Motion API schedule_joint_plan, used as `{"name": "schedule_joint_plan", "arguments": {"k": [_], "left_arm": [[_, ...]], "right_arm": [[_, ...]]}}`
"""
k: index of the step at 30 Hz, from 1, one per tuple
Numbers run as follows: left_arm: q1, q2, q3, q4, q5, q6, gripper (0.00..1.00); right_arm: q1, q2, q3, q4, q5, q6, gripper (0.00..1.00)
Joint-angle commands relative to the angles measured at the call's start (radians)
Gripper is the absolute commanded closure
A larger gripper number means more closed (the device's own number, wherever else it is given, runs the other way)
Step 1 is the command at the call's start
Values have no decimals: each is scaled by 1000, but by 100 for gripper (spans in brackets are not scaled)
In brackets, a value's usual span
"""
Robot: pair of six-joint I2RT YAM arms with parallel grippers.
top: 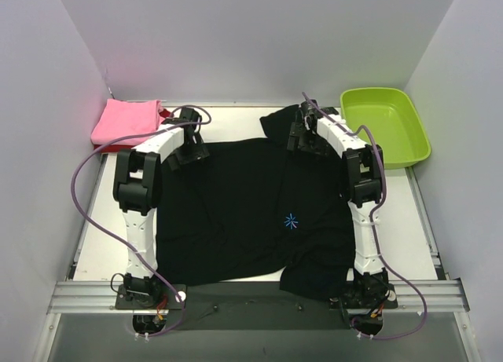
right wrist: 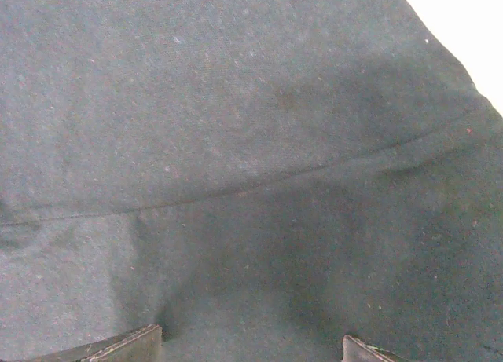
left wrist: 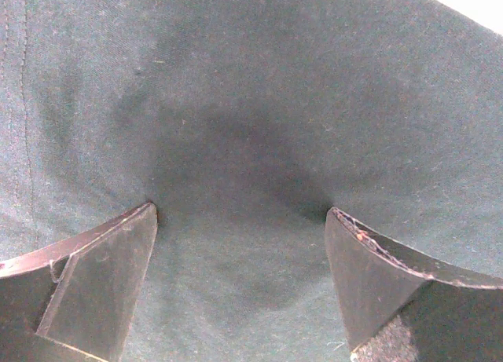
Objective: Fold and stack the t-shirts
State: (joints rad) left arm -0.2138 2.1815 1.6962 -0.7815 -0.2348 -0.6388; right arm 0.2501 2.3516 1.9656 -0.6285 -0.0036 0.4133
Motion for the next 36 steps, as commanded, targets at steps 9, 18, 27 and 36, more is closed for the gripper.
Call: {"name": "schedule_joint_plan", "arguments": {"k": [9, 18, 27, 36], "left_arm": [[17, 121, 102, -35, -5, 22, 3], [34, 202, 238, -68, 5, 50, 3], [44, 320, 466, -128, 29, 74, 3], [44, 454, 669, -165, 81, 91, 3]], "right_arm": [[-14, 75, 133, -117, 13, -4, 2], [-55, 115, 202, -137, 10, 30, 0], [-83, 201, 349, -180, -36, 41, 0], [-112, 282, 467, -181, -75, 71, 0]]}}
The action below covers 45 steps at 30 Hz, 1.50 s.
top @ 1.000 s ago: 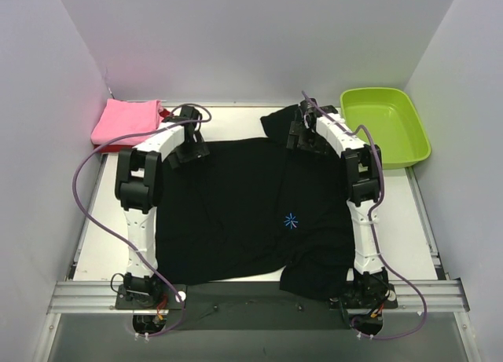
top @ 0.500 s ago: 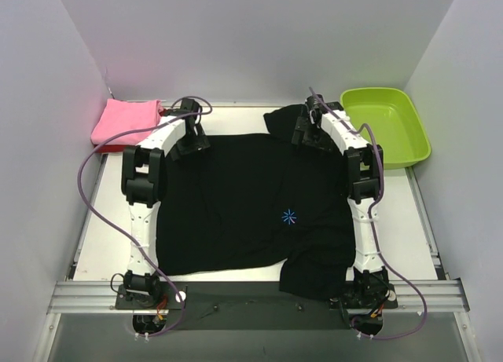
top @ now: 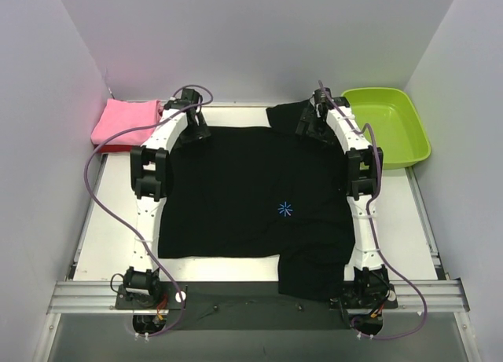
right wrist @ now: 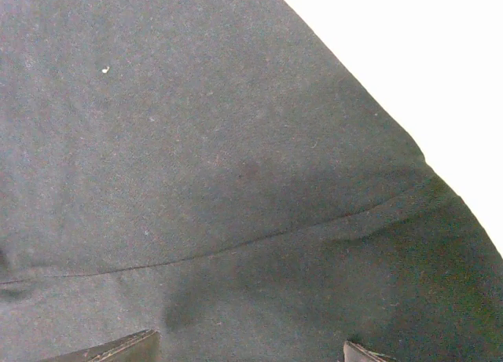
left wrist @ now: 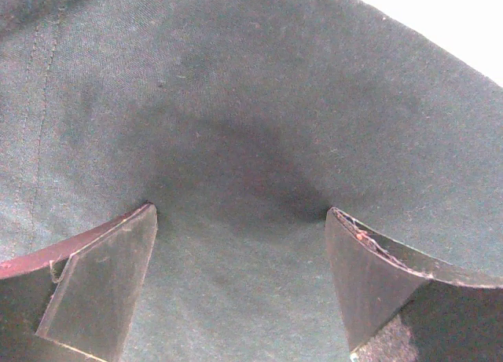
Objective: Fold and stack the t-shirts
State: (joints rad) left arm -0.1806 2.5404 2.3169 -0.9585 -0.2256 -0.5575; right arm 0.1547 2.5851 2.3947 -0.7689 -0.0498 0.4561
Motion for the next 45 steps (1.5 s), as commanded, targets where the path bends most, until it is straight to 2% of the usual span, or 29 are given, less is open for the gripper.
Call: {"name": "schedule_joint_plan", "arguments": {"k": [1, 16, 20, 23, 25, 28, 29, 30, 34, 36, 37, 38, 40, 41, 42, 44, 45], "left_arm": [[10, 101, 56, 26, 77, 10, 3], [43, 185, 174, 78, 164, 4, 3], [56, 170, 193, 107, 210, 5, 2], [64, 112, 187, 144, 276, 16, 3], [64, 60, 164, 167, 285, 39, 3], [64, -104, 80, 219, 304, 80, 3], [64, -206, 41, 234, 305, 83, 2], [64, -260, 4, 266, 308, 85, 3], [64, -591, -251, 360, 353, 73, 3], [61, -702, -350, 426, 419, 93, 2], [56, -830, -410, 453, 433, 100, 3], [52, -908, -571, 533, 434, 106, 3], [52, -1131, -742, 607, 440, 103, 3], [53, -1190, -871, 597, 451, 90, 3], [65, -1235, -902, 566, 482, 103, 3], [76, -1334, -989, 453, 500, 139, 3], [81, -1376, -1049, 451, 490, 137, 3]], "right_arm": [[-18, 61, 44, -40, -33, 30, 0], [-64, 107, 100, 48, -91, 113, 0], [-72, 72, 32, 195, -123, 121, 0], [-92, -17, -83, 349, -171, 162, 0], [-101, -106, -123, 390, -147, 164, 0], [-98, -259, -187, 447, -119, 129, 0], [-93, -304, -236, 466, -99, 124, 0], [-92, -395, -261, 471, -88, 119, 0], [-61, -643, -445, 537, -61, 78, 0], [8, -788, -530, 531, 45, 2, 0], [37, -834, -555, 502, 103, -31, 0], [111, -924, -581, 491, 204, -60, 0], [192, -1028, -717, 500, 293, -114, 0], [216, -1127, -771, 500, 280, -114, 0], [239, -1176, -899, 510, 123, -112, 0], [246, -1323, -1027, 536, 6, -41, 0], [261, -1379, -1111, 558, -66, -27, 0]]}}
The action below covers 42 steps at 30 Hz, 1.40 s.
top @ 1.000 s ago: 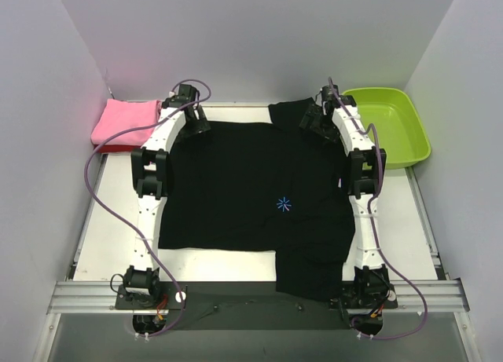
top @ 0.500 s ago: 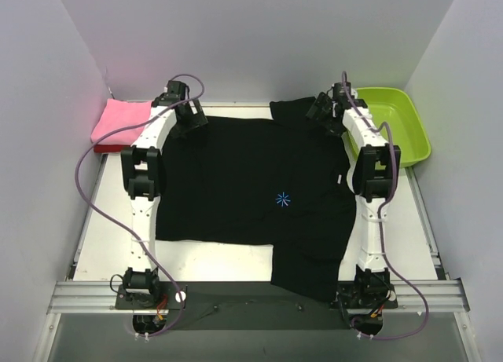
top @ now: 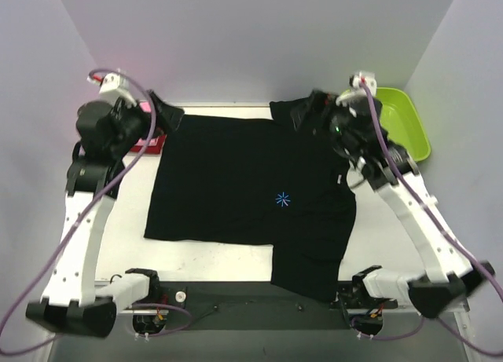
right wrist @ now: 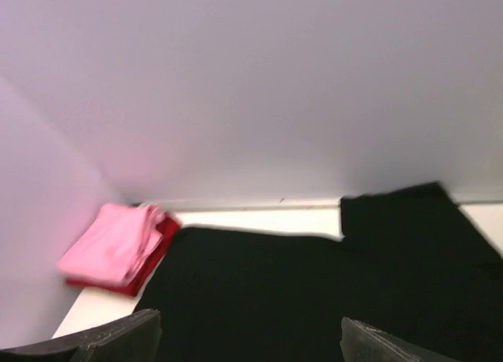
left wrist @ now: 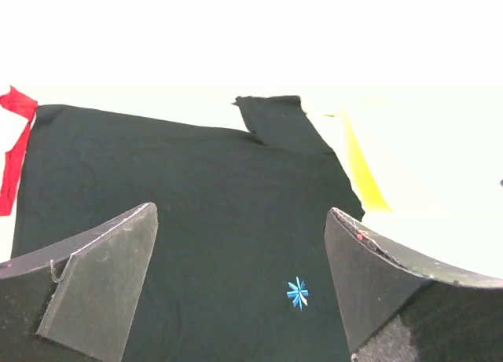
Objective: Fold and stack the t-shirts
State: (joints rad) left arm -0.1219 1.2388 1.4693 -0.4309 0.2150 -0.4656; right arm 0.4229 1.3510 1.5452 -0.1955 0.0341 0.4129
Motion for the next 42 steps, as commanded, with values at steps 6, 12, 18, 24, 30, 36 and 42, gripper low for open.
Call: {"name": "schedule_joint_plan", "arguments": {"k": [6, 12, 18, 24, 30, 36, 42], "left_arm": [[31, -512, -512, -86, -126, -46, 19], [30, -507, -595, -348, -239, -189, 20], [31, -492, -806, -368, -339, -372, 22], [33, -354, -773, -480, -482, -465, 22], [34, -194, -777, -496, -580, -536, 22], [64, -151, -842, -365, -585, -581, 22], [116, -85, -868, -312, -556, -578, 22]], "right_arm": [[166, -541, -692, 30, -40, 121, 1], [332, -740, -809, -183, 111, 165, 4], [370, -782, -901, -190, 72, 208, 4], [413, -728, -935, -131, 27, 207, 5], [428, -713, -958, -62, -11, 198, 5], [432, -710, -961, -61, -23, 159, 4], [433, -737, -984, -59, -26, 161, 4]]}}
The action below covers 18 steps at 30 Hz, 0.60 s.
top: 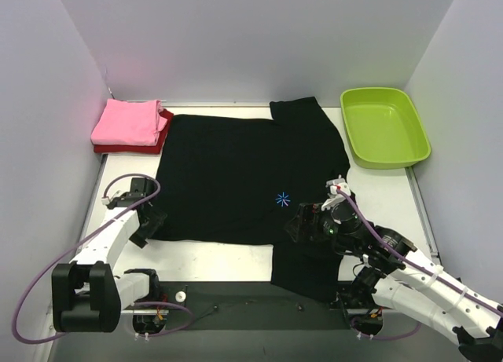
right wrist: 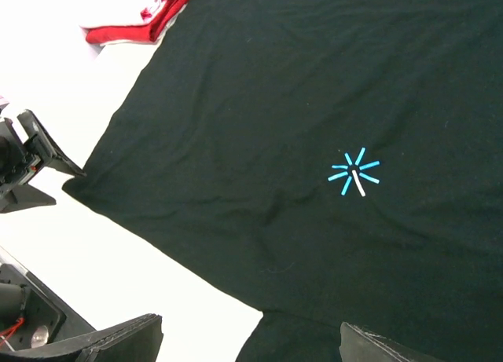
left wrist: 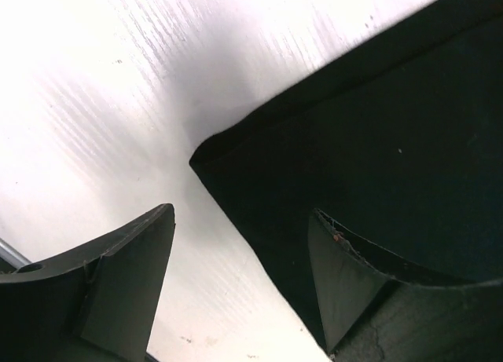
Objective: Fold and stack the t-shirts
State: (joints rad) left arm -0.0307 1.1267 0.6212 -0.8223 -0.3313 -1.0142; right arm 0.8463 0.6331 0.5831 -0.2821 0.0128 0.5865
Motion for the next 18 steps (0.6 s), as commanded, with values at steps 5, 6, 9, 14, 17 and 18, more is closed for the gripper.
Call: {"name": "schedule_joint_plan", "arguments": {"k": [5, 6, 9, 14, 17, 18], "left_arm": [[75, 51, -35, 127, -12, -26, 23], [90, 56, -37, 140, -11, -23, 23], [120, 55, -54, 166, -9, -15, 26], [161, 39, -101, 224, 15, -7, 33], [186, 38, -117, 261, 31, 6, 45], [190, 36, -124, 276, 34, 9, 46]], "right_arm": [[8, -47, -42, 26, 9, -10, 4], [8, -47, -40, 24, 9, -10, 4], [8, -46, -39, 15, 6, -7, 4], [8, -50, -40, 8, 4, -4, 4], [10, -52, -43, 4, 4, 4, 4], [8, -55, -43, 3, 0, 4, 4]]}}
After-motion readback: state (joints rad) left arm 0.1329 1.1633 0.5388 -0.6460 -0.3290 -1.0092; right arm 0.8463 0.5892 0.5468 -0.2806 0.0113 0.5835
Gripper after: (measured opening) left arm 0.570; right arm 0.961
